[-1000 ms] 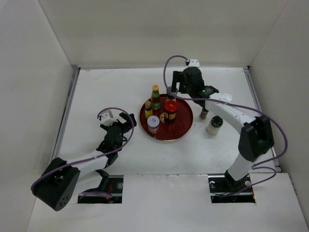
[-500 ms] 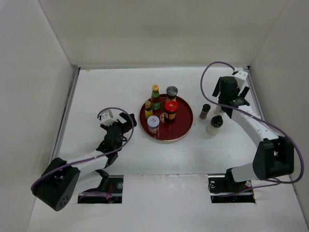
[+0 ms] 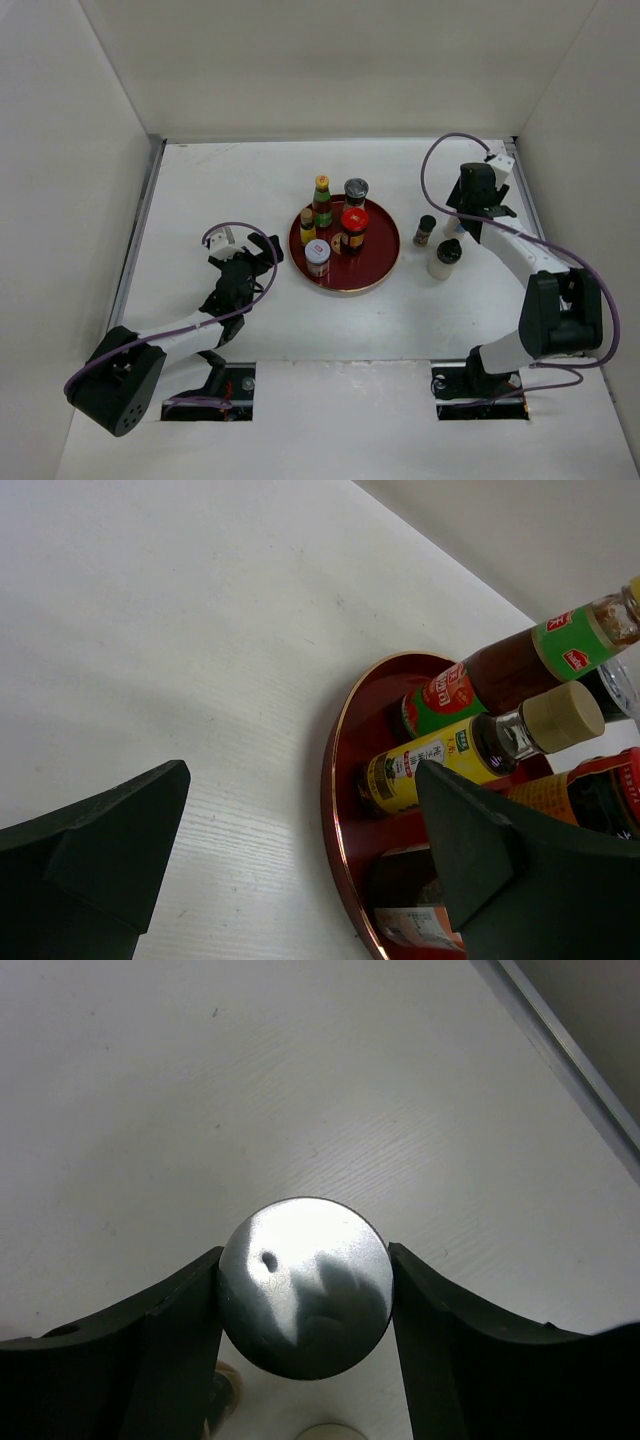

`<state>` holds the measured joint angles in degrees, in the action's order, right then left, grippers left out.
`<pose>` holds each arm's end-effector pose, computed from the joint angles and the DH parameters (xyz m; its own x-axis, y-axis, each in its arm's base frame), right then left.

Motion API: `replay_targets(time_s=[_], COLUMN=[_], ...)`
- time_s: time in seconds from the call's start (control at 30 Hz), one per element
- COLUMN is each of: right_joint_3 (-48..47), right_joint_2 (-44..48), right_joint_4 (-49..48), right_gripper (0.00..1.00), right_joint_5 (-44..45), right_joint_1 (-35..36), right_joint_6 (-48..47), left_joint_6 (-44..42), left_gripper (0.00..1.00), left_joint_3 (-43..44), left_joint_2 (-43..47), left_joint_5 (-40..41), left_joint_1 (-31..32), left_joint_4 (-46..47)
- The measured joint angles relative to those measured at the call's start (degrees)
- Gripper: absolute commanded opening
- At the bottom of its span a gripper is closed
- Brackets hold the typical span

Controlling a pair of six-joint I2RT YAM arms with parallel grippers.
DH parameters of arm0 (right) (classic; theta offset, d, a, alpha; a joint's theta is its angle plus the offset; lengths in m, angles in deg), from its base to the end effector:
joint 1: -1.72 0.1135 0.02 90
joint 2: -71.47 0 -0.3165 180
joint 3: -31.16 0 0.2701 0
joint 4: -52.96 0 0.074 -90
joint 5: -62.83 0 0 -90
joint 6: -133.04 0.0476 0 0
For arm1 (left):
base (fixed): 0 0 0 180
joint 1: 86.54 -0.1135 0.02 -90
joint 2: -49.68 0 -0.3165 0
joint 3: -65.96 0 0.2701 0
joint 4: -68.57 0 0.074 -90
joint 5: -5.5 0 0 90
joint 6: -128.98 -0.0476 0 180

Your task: Organize the condiment bottles

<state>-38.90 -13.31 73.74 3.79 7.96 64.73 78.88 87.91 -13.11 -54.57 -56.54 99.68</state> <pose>0.3465 0.0133 0.2934 -0.4170 0.2732 -0.8669 0.5136 0.8577 0.0233 0.1792 -0.0760 0.1989 -0.1171 -0.5743 -0.8102 -0.0882 0.8186 -0.5675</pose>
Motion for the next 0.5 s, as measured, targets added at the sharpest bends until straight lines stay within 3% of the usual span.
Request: replay_targets(time_s=[0.27,0.5], right_joint_3=[0.0,-6.1], right_joint_2=[7.9,12.1], right_joint_4=[0.6,-2.3], right_gripper=[0.51,0.52], right_joint_5=[0.6,2.3], right_joint_1=[1.4,14.9], right_joint_6=[-1.9,-5.7], left_joint_6=[0.0,0.0], left_gripper=[1.00,1.00], left_joint_3=[0.0,0.0], left_joint_2=[0.0,0.0], left_joint_5=[-0.2,-0.2], left_joint_1=[-0.3,-0.4], left_joint_4=[0.0,0.0])
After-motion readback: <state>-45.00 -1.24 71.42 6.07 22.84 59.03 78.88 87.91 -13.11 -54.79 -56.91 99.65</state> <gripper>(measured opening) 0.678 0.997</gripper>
